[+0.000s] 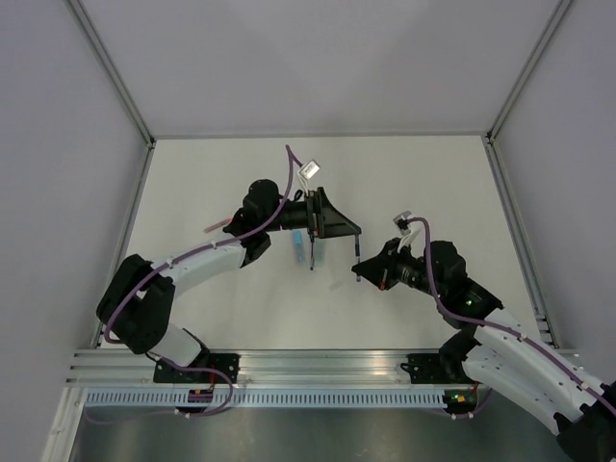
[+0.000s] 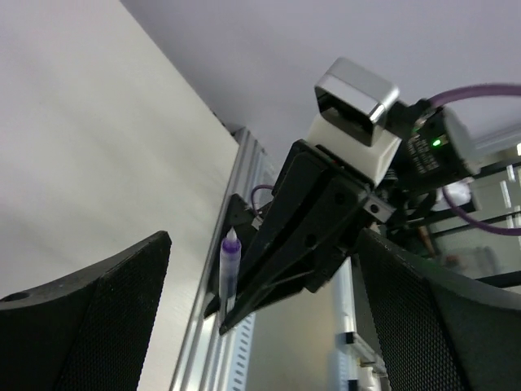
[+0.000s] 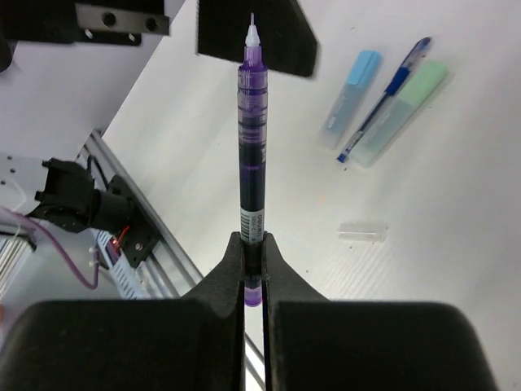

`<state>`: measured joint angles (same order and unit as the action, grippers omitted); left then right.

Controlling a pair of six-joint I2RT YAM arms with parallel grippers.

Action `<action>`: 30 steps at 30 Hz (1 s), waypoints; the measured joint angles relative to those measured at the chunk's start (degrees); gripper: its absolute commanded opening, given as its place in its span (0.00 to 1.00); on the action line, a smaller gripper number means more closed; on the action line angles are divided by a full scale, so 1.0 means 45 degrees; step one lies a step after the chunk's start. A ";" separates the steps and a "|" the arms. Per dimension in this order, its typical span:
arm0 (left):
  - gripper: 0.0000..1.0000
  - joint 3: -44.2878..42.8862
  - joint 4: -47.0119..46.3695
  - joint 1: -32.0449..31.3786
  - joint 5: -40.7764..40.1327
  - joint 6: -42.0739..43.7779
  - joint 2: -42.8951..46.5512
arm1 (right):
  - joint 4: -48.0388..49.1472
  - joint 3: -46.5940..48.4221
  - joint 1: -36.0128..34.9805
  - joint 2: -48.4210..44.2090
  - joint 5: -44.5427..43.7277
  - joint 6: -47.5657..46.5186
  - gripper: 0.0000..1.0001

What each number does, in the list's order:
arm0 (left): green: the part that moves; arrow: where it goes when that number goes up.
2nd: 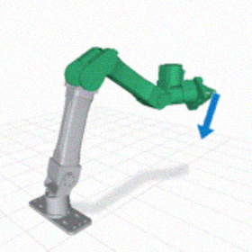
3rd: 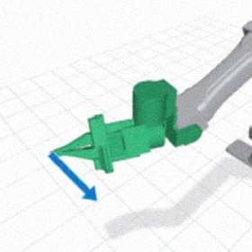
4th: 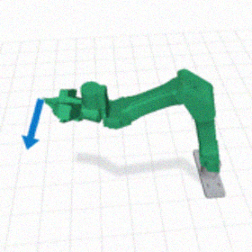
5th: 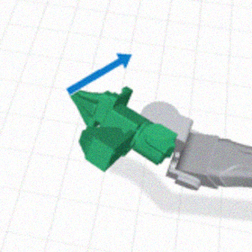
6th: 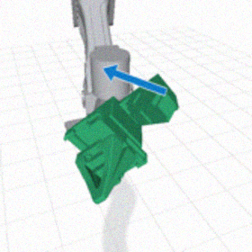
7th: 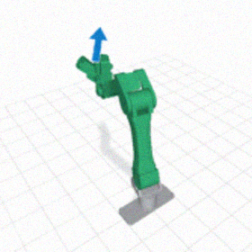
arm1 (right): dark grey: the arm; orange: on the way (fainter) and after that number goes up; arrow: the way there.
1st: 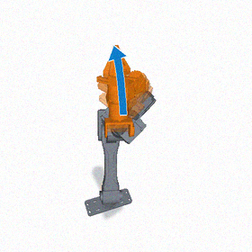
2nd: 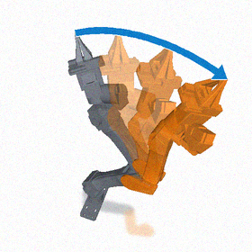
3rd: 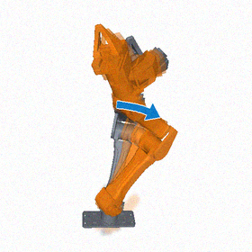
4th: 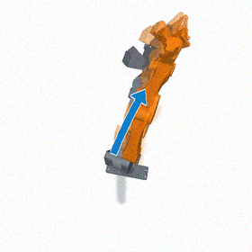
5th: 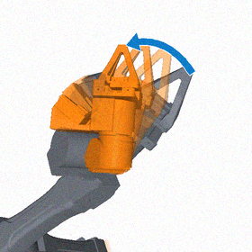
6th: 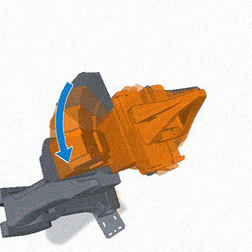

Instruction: Insert the pens into the pen caps

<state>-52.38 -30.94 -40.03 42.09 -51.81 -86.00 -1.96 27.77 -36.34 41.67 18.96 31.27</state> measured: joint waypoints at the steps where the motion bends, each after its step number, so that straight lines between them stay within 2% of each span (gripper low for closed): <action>1: 1.00 -0.0063 -0.0330 0.0374 0.0476 -0.0578 -0.0097 | -0.0248 -0.0005 0.0000 -0.0238 -0.0311 -0.0015 0.00; 5: 1.00 0.0272 -0.3395 0.1719 0.1734 -0.3322 -0.1127 | -0.1598 0.0000 0.0000 -0.1253 -0.1860 -0.0185 0.00; 7: 1.00 0.0976 -0.3687 0.2045 0.1666 -0.3774 -0.1307 | -0.2331 0.0000 0.0000 -0.1860 -0.2608 -0.0306 0.00; 9: 1.00 0.1268 -0.2035 0.1982 0.0962 -0.3351 -0.1185 | -0.2948 0.0005 0.0015 -0.2453 -0.3283 -0.0350 0.00; 12: 1.00 0.1083 0.1690 0.1307 -0.1564 -0.2055 -0.0355 | -0.3599 0.0151 0.0015 -0.2992 -0.4012 -0.0335 0.00; 17: 1.00 0.0874 0.4673 0.0544 -0.4609 -0.1005 0.1734 | -0.4158 0.1035 0.0019 -0.2880 -0.4920 -0.0350 0.00; 20: 0.96 -0.0568 0.6819 -0.0359 -0.6975 0.0262 0.1899 | -0.4133 0.1331 0.0019 -0.2861 -0.4988 -0.0374 0.00; 24: 0.81 -0.1802 0.8136 -0.1647 -0.8597 0.1705 0.1501 | -0.4153 0.1350 0.0019 -0.2890 -0.4993 -0.0393 0.00; 30: 0.79 -0.1744 0.9908 -0.2851 -0.9782 0.3473 -0.0136 | -0.4143 0.1311 0.0019 -0.3313 -0.4998 -0.0500 0.00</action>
<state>-60.23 13.65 -52.86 -1.93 -36.18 -86.61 -20.60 33.67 -36.25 26.76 -3.53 29.02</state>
